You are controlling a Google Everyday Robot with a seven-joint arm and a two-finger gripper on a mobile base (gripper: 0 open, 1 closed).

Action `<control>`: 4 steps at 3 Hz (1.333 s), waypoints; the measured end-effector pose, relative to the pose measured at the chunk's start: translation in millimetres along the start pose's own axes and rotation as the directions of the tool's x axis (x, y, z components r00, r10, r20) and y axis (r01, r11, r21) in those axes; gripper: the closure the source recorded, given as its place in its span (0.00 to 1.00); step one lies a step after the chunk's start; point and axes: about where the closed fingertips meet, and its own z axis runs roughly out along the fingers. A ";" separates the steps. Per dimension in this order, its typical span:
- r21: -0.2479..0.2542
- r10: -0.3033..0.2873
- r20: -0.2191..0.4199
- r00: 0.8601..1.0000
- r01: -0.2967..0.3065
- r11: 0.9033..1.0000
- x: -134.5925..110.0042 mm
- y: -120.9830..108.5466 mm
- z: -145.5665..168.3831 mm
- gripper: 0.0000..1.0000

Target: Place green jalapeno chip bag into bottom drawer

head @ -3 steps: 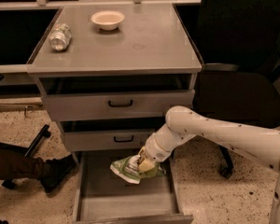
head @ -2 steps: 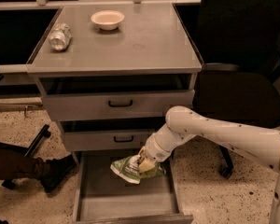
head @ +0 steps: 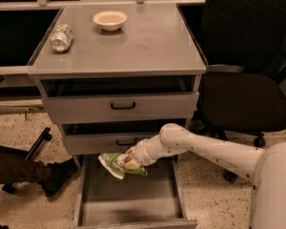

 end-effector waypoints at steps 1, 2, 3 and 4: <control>0.111 0.088 0.131 0.987 -0.103 0.988 14.9 -35.5 57.2 1.00; 0.218 0.199 0.192 0.961 -0.239 0.946 49.9 -52.0 80.1 1.00; 0.296 0.270 0.298 0.916 -0.357 0.886 97.5 -61.4 72.8 1.00; 0.295 0.269 0.298 0.916 -0.356 0.887 96.9 -61.4 73.2 1.00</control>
Offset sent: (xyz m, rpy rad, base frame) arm 0.0672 0.0090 -0.1471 0.2026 0.0207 -0.5849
